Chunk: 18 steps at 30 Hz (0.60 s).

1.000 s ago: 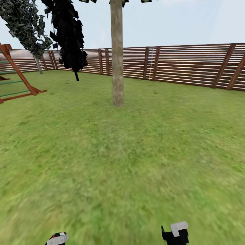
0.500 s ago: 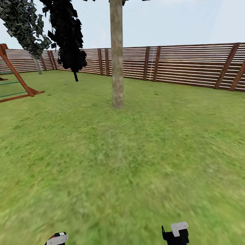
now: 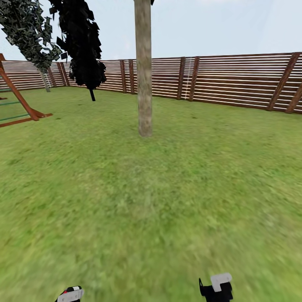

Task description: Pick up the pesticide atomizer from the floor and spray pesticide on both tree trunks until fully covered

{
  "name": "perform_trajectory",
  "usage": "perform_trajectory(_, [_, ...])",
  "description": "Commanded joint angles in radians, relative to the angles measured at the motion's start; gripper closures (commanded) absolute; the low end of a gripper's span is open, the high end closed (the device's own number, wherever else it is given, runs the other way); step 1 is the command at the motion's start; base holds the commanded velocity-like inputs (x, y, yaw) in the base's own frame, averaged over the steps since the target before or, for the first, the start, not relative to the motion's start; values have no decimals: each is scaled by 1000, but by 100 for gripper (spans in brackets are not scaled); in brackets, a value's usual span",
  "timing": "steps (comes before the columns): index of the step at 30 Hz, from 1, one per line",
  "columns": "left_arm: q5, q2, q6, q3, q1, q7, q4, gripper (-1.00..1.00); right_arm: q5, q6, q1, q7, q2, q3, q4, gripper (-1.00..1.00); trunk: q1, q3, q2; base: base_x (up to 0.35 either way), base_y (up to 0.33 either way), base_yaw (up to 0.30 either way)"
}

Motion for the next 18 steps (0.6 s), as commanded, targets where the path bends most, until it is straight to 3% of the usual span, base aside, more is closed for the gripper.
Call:
perform_trajectory(1, [0,0,0,0,0,0,0,100,0,0,0,0,0,0,0,-100,0,0,0,338,0,0])
perform_trajectory(18, [0,0,-1,0,0,0,0,100,0,0,0,0,0,0,2,-100,0,0,0,338,0,0])
